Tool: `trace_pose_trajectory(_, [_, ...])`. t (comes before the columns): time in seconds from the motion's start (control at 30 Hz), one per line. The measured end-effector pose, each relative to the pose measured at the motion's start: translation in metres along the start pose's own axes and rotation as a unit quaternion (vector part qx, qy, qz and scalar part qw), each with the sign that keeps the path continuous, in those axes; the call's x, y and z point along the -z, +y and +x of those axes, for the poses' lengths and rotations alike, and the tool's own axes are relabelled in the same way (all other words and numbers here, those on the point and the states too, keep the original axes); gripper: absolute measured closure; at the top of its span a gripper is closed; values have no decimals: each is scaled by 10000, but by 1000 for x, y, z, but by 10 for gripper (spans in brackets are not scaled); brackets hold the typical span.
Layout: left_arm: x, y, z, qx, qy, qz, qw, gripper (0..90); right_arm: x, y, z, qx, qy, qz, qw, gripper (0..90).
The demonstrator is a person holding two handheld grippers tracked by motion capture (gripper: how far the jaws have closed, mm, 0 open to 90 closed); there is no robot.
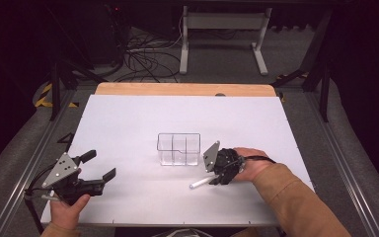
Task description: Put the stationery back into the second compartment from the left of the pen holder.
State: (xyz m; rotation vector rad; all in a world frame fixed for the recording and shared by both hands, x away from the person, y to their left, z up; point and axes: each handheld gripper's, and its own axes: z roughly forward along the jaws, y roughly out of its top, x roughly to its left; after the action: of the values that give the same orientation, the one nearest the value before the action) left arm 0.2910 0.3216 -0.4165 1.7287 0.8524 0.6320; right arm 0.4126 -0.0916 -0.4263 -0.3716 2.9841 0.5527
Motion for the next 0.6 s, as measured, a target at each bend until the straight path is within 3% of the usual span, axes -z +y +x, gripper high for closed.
trace_pose_trajectory(0.13, [-1, 0, 0, -13, -13, -2, 10000, 94, -5, 0, 1, -2, 64, 207, 9998, 590])
trace_pose_trajectory(0.6, [-3, 1, 0, -15, -69, 2, 10000, 95, -10, -1, -1, 165, 55, 364, 9992, 706])
